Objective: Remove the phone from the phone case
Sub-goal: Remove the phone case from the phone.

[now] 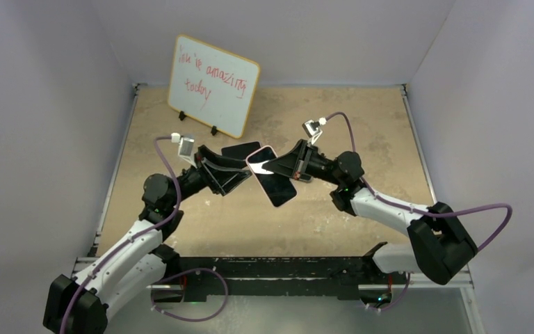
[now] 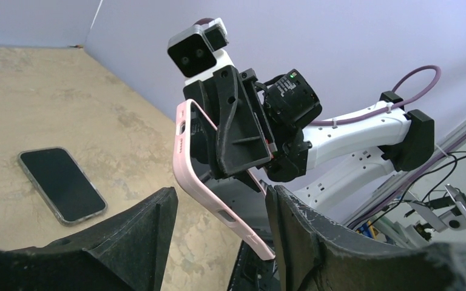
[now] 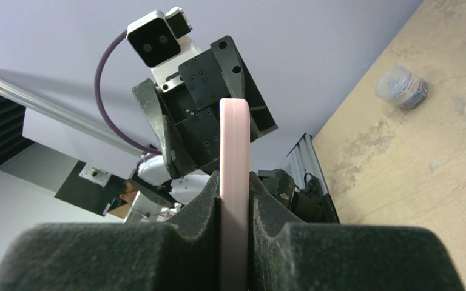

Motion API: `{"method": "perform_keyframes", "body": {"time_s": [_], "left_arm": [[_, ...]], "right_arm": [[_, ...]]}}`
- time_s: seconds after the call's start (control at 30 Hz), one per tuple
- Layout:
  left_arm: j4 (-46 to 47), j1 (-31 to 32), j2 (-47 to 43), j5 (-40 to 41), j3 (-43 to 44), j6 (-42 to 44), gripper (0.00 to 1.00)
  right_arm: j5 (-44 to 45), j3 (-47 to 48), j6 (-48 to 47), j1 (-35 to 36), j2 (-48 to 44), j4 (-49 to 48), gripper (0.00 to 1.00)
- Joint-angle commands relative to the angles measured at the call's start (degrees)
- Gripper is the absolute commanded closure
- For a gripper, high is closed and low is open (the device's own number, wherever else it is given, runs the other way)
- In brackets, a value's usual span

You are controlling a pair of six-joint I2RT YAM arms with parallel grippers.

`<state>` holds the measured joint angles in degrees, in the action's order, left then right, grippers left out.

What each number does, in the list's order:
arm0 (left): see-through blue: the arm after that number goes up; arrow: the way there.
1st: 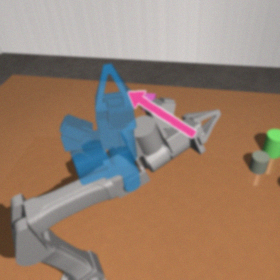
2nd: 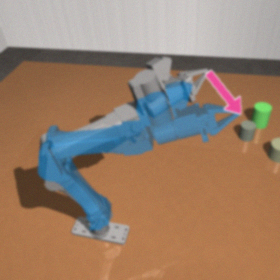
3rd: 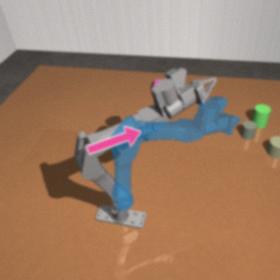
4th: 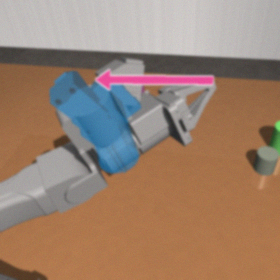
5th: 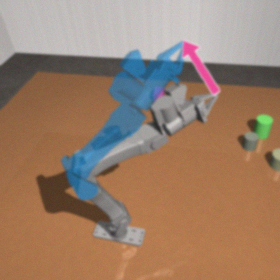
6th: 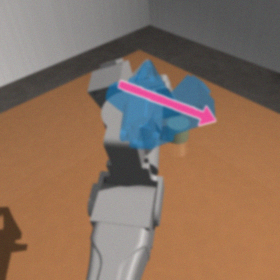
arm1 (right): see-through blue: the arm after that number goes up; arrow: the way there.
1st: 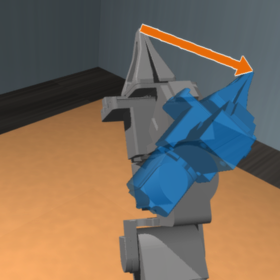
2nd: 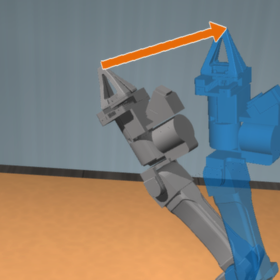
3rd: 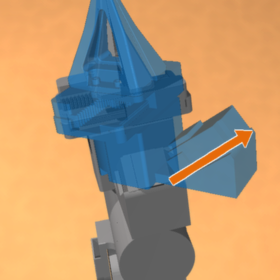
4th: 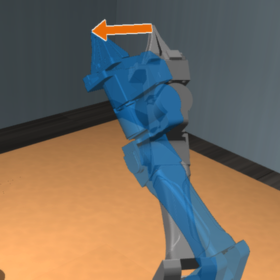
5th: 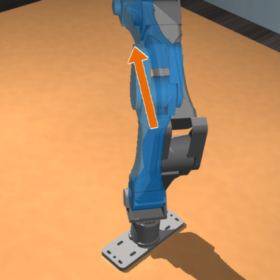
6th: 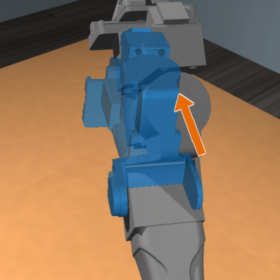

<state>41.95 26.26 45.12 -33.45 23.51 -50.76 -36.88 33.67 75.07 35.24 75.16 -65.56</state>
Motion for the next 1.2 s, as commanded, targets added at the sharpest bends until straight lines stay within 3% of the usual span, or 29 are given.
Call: {"method": "perform_keyframes", "body": {"time_s": [0.0,0.43,0.83,0.9,1.0,1.17], "left_arm": [[2.34,-0.28,1.77,-2.58,2.63,-1.43,0.42],[4.94,-0.26,8.25,-7.25,5.10,-4.00,0.52],[10.86,-0.25,11.19,-9.81,5.10,-7.86,0.88],[11.29,-0.25,11.51,-9.92,4.87,-8.13,0.99],[13.15,-0.29,11.25,-8.06,3.25,-10.62,1.00],[9.32,-0.33,7.15,0.74,0.22,-13.26,1.00]], "right_arm": [[-0.65,3.46,-0.69,-0.16,-1.78,-3.82,1.00],[-5.16,5.41,1.21,0.13,1.00,-7.39,1.00],[-7.54,7.51,1.27,1.24,3.58,-7.83,1.00],[-7.61,8.01,1.15,1.55,3.99,-7.78,1.00],[-6.59,7.94,1.01,1.60,3.64,-7.06,1.00],[-1.77,5.78,-4.10,0.88,-2.21,1.36,0.75]]}}
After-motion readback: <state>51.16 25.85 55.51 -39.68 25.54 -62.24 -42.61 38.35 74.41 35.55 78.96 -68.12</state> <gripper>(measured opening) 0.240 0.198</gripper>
